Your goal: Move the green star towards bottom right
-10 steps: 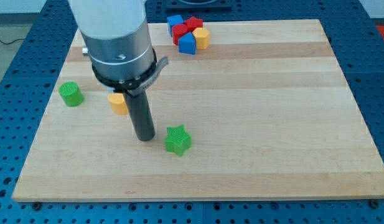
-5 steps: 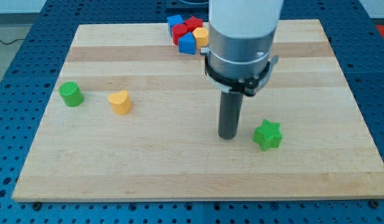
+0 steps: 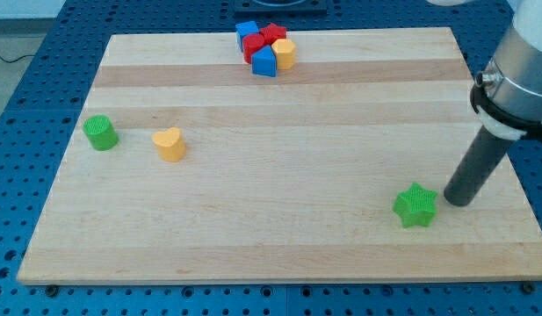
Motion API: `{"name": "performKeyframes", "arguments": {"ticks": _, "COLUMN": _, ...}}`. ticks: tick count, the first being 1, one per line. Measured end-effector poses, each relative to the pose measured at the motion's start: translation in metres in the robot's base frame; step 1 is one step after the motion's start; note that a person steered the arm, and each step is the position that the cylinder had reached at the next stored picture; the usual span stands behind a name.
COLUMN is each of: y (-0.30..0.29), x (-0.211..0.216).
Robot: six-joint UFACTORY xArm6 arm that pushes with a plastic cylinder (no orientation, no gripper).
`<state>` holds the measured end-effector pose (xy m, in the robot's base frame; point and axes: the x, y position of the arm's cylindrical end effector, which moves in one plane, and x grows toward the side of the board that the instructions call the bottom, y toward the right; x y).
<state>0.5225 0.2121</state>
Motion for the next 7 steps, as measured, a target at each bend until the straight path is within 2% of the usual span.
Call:
{"name": "performKeyframes", "arguments": {"ticks": 1, "y": -0.010, "x": -0.043}}
{"name": "performKeyframes", "arguments": {"ticks": 2, "y": -0.068, "x": -0.050}}
{"name": "performKeyframes", "arguments": {"ticks": 3, "y": -0.098, "x": -0.016}}
{"name": "performKeyframes", "arguments": {"ticks": 4, "y": -0.083, "x": 0.002}}
{"name": "performKeyframes", "arguments": {"ticks": 6, "y": -0.031, "x": 0.004}}
{"name": "performKeyframes", "arguments": {"ticks": 7, "y": -0.067, "x": -0.026}}
